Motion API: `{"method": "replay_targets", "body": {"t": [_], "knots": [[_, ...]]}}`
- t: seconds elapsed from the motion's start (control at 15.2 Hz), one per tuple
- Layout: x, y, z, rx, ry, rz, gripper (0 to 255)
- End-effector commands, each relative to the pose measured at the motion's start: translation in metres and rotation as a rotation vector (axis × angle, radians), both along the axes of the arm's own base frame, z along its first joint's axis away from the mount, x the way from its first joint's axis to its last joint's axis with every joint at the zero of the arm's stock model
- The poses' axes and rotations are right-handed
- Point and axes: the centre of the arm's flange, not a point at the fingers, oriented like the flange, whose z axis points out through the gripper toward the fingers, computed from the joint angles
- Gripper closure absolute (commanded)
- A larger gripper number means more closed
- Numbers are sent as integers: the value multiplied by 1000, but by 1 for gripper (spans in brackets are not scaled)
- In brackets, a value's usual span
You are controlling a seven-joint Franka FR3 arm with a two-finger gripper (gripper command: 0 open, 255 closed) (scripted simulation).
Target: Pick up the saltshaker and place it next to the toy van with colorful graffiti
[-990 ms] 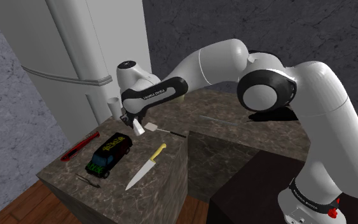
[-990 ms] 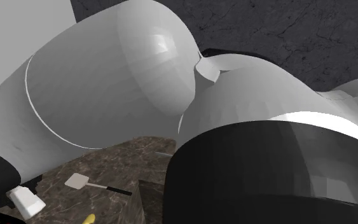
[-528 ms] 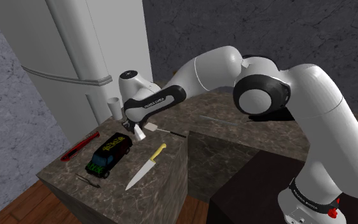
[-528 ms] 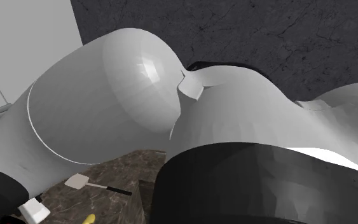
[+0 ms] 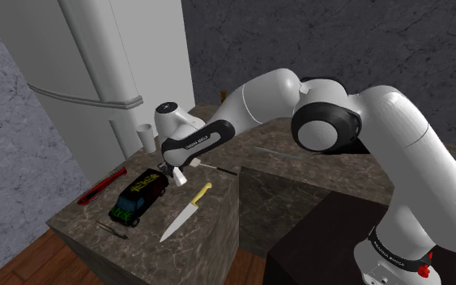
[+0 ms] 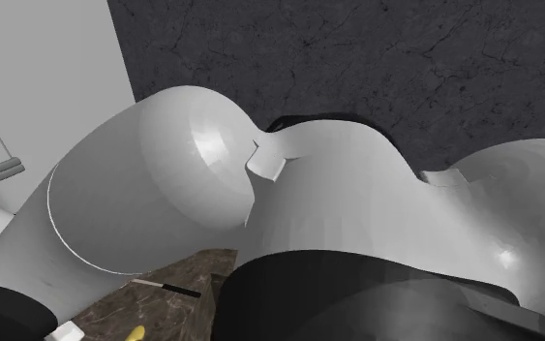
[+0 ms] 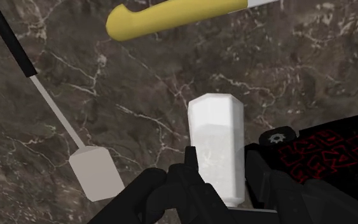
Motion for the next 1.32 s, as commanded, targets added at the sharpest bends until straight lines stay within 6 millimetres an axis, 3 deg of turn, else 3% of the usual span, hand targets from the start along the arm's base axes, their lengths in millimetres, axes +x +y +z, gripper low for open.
{"method": "replay_targets", "body": {"t": [0.0, 0.13, 0.66, 0.73, 1.06, 1.25], "knots": [[1, -1, -10, 0, 0, 0, 255], [1, -1, -22, 0, -1, 0, 255], [1, -1, -22, 0, -1, 0, 255], [1, -1, -22, 0, -1, 0, 0], [1, -1, -22, 0, -1, 0, 0], [-8, -1, 17, 0, -1, 0, 0]]}}
